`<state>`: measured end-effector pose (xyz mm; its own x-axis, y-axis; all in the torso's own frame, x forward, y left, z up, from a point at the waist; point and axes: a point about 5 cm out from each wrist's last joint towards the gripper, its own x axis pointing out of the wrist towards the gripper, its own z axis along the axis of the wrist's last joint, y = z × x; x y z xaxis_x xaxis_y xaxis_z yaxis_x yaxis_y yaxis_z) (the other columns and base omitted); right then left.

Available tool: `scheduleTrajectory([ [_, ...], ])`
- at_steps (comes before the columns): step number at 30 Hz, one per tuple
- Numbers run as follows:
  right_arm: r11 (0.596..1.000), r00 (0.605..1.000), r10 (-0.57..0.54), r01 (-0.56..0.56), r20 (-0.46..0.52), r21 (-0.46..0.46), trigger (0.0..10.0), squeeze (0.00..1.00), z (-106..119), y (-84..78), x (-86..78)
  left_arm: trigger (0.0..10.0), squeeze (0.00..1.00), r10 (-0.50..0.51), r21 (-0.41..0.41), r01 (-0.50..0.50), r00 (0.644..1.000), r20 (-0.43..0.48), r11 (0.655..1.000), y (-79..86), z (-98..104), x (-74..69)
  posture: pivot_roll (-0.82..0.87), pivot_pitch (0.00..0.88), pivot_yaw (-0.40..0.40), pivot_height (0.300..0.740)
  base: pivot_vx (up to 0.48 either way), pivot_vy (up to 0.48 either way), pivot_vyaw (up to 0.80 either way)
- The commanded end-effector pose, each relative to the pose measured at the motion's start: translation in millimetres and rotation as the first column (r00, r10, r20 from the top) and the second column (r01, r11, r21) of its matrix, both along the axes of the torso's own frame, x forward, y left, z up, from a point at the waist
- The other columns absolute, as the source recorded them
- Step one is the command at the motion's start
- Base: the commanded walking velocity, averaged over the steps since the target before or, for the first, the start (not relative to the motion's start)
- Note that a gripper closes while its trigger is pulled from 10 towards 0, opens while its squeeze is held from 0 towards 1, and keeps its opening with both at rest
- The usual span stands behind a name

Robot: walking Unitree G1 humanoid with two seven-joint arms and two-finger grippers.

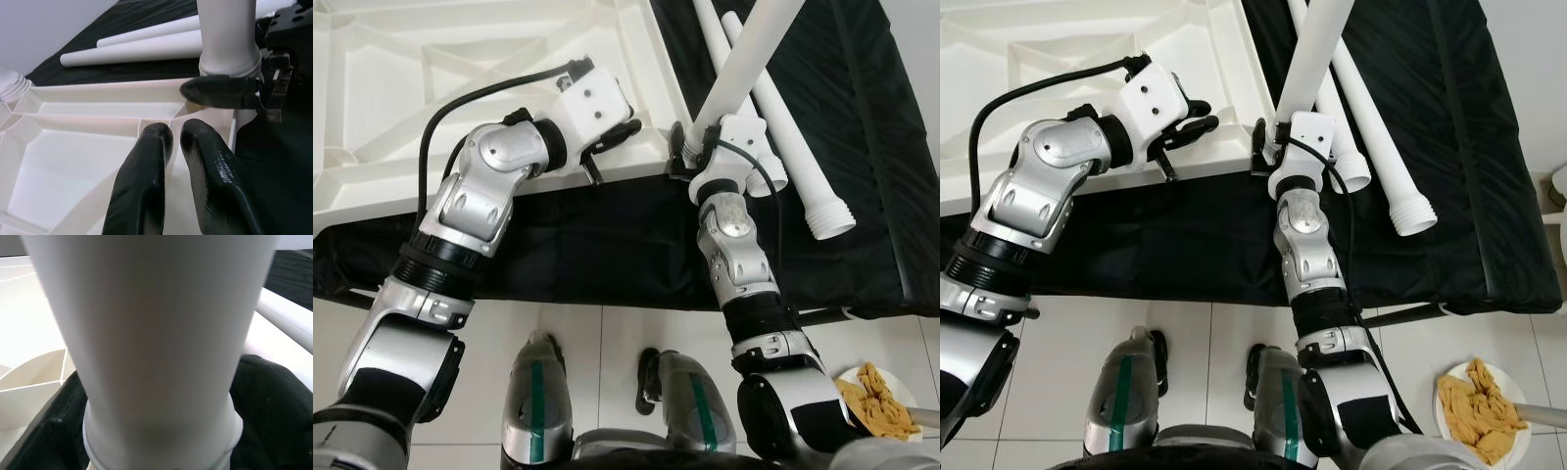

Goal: Building children table

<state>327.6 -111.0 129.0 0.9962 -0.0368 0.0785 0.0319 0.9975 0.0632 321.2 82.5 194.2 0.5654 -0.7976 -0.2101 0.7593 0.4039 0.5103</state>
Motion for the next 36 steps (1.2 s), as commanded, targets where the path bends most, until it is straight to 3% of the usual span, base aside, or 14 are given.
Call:
scheduleTrajectory([
  [1, 0.999, 0.996, -0.046, 0.046, -0.075, -0.005, 10.0, 1.00, -18.5, -13.0, -4.8, 10.0, 0.00, 0.019, -0.003, -0.019, 1.000, 0.004, 1.000, -0.3, -3.5, -0.3, 0.08, 0.089, -0.039, 0.740, 0.000, 0.000, 0.00],
  [10, 1.000, 1.000, -0.005, 0.005, -0.026, -0.013, 10.0, 1.00, -14.0, -15.5, -4.7, 10.0, 0.00, 0.016, -0.003, -0.016, 1.000, -0.003, 1.000, -0.7, -4.2, -0.9, 0.08, 0.080, -0.038, 0.740, 0.000, 0.000, 0.00],
  [14, 1.000, 1.000, 0.002, -0.002, -0.013, -0.010, 10.0, 1.00, -13.0, -18.2, -5.4, 10.0, 0.01, -0.001, -0.033, -0.001, 0.998, -0.059, 0.999, 0.5, -4.9, -2.0, 0.08, 0.077, -0.039, 0.740, 0.000, 0.000, 0.00],
  [15, 1.000, 1.000, 0.010, -0.010, -0.009, -0.011, 10.0, 1.00, -12.8, -19.2, -5.6, 10.0, 1.00, -0.008, -0.051, 0.004, 0.996, -0.088, 0.999, 0.6, -5.0, -2.8, 0.08, 0.073, -0.039, 0.740, 0.000, 0.000, 0.00],
  [20, 0.999, 0.999, 0.036, -0.036, 0.004, -0.022, 10.0, 0.95, -11.9, -21.5, -5.5, 10.0, 1.00, -0.027, -0.075, 0.017, 0.992, -0.126, 0.997, 0.3, -5.6, -4.8, 0.08, 0.067, -0.041, 0.740, 0.000, 0.000, 0.00],
  [21, 0.999, 0.999, 0.053, -0.053, 0.003, -0.015, 10.0, 0.80, -12.1, -21.2, -5.5, 10.0, 1.00, -0.031, -0.076, 0.022, 0.992, -0.126, 0.997, 0.0, -5.7, -5.3, 0.08, 0.066, -0.040, 0.740, 0.000, 0.000, 0.00],
  [22, 0.998, 0.998, 0.068, -0.068, 0.015, -0.020, 10.0, 0.00, -10.8, -21.2, -5.8, 10.0, 1.00, -0.028, -0.082, 0.018, 0.991, -0.129, 0.996, -0.3, -5.7, -5.1, 0.08, 0.066, -0.040, 0.740, 0.000, 0.000, 0.00],
  [34, 0.977, 0.975, 0.215, -0.215, 0.052, -0.004, 10.0, 0.00, -5.1, -18.0, -6.3, 10.0, 1.00, 0.022, -0.046, -0.028, 0.993, -0.113, 0.999, 0.8, -7.9, -2.5, 0.08, 0.074, -0.039, 0.740, 0.000, 0.000, 0.00],
  [35, 0.975, 0.973, 0.224, -0.224, 0.057, -0.006, 10.0, 0.00, -4.4, -17.9, -6.2, 10.0, 0.00, 0.025, -0.046, -0.031, 0.993, -0.115, 0.998, 1.1, -7.7, -2.2, 0.08, 0.076, -0.039, 0.740, 0.000, 0.000, 0.00],
  [36, 0.972, 0.970, 0.234, -0.234, 0.060, -0.007, 10.0, 0.00, -3.9, -17.6, -6.3, 10.0, 0.00, 0.023, -0.048, -0.029, 0.993, -0.118, 0.998, 1.3, -7.6, -2.4, 0.08, 0.076, -0.039, 0.740, 0.000, 0.000, 0.00],
])
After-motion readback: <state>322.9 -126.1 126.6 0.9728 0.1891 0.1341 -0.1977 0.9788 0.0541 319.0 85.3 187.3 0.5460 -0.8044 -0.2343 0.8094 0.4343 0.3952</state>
